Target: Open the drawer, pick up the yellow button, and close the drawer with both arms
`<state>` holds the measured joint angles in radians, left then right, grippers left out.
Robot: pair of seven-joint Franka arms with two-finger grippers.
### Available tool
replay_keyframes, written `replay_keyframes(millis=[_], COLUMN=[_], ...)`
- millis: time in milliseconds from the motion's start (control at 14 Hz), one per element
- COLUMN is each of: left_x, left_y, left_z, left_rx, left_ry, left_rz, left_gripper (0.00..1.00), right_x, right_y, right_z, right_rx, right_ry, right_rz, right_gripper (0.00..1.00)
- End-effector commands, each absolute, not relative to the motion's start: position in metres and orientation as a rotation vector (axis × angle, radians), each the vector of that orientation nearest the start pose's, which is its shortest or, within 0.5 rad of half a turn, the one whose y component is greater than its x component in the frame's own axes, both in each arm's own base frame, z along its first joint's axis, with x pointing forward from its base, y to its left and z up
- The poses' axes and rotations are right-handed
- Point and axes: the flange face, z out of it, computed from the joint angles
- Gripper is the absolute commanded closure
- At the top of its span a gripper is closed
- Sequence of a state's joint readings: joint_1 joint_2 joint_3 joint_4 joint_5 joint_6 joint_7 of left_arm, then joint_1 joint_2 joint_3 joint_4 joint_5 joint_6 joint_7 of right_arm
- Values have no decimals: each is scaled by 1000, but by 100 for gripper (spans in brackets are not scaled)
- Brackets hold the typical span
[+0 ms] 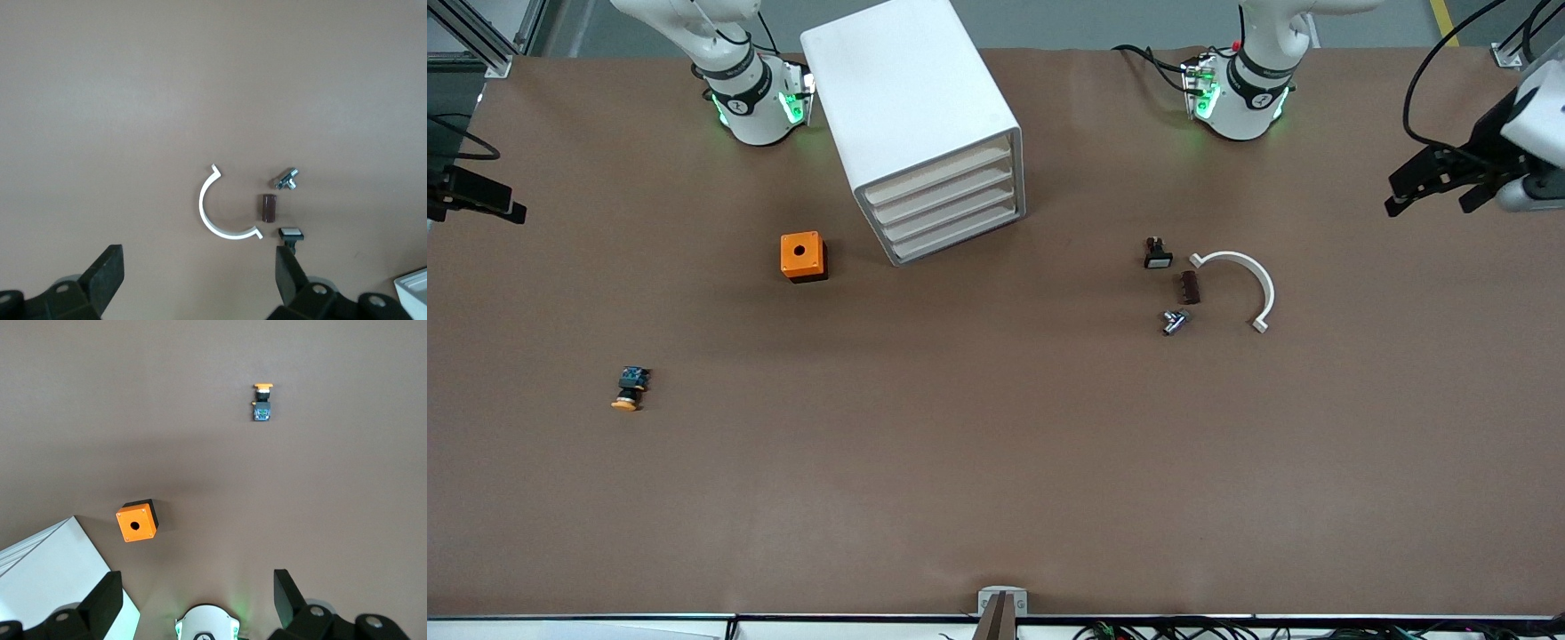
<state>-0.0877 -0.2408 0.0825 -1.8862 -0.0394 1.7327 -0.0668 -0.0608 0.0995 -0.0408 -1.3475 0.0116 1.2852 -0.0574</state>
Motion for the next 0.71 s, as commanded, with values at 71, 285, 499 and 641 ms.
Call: replay_keyframes(millis=[71, 285, 499, 641], left_x=[496, 515, 526, 532], left_y=[7, 3, -1, 13], left_z=[628, 646, 659, 657], left_rx=[-3221, -3180, -3174, -3166], left_ry=[-110, -95, -99, -121], left_rz=[-268, -324, -361, -358], left_gripper=[0, 0, 0, 0], right_x=[529, 494, 483, 483], right_y=[-50, -48, -47, -51], right_z=[649, 636, 636, 637], right_rx=[-3108, -3107, -3108, -3107], right_ry=[65, 66, 66, 73], right_rz=[174, 114, 83, 75], right_gripper=[0, 0, 0, 0])
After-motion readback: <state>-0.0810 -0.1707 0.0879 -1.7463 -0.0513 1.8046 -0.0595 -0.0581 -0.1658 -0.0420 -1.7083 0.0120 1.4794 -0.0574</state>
